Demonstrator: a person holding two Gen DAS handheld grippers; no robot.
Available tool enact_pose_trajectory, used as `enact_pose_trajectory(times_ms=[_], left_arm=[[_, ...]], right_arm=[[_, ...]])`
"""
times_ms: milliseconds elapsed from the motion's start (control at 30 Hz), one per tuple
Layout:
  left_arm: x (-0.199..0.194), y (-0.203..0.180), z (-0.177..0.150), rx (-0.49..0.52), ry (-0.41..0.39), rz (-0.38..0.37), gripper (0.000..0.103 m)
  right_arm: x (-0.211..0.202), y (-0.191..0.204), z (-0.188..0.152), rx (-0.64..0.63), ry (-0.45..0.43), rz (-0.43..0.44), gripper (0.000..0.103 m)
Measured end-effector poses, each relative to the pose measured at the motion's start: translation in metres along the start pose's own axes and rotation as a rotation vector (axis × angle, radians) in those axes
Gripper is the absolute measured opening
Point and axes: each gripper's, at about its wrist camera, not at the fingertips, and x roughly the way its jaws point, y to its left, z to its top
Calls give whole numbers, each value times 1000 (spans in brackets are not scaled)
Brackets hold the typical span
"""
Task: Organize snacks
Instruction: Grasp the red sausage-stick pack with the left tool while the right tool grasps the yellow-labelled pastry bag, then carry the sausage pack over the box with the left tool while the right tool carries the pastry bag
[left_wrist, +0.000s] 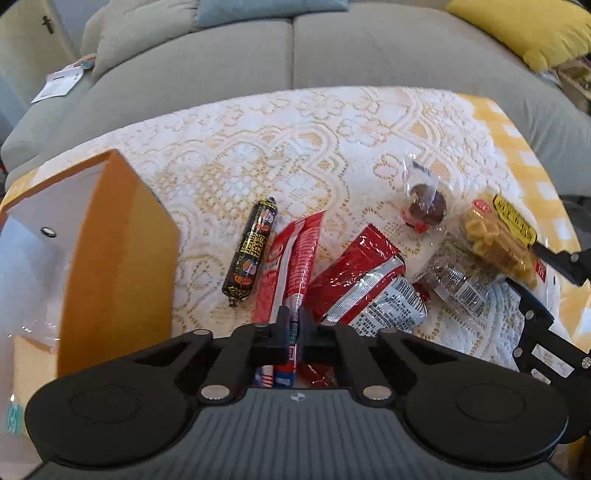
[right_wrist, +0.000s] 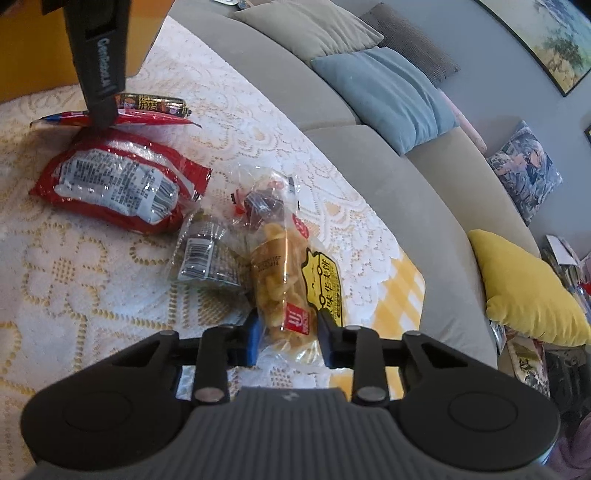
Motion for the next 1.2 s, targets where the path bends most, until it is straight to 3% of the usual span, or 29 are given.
enact_pose_trajectory(times_ms=[267, 400, 533, 667, 867, 1067, 1200], left_arm=[[-37, 10, -16, -54, -37, -21, 2], [-56, 9, -29, -77, -43, -27, 2], [-72, 11, -43, -125, -32, -97, 2], [-86, 9, -59, -144, -20, -148, 2], [-94, 11, -82, -162, 0, -179, 2], [-83, 23, -102, -211, 40, -178, 2], [-78, 31, -108, -265, 59, -251, 2]], right_arm=[[-34, -17, 6, 127, -40, 46, 19], [-61, -25, 10, 228, -73, 128, 18], [-82, -32, 16, 350, -84, 248, 18], [-97, -31, 16, 472, -61, 398, 18], [-107, -17, 7, 552, 18, 519, 18], [-99, -13, -7, 620, 99, 585, 18], [-98, -13, -9, 639, 90, 583, 19]])
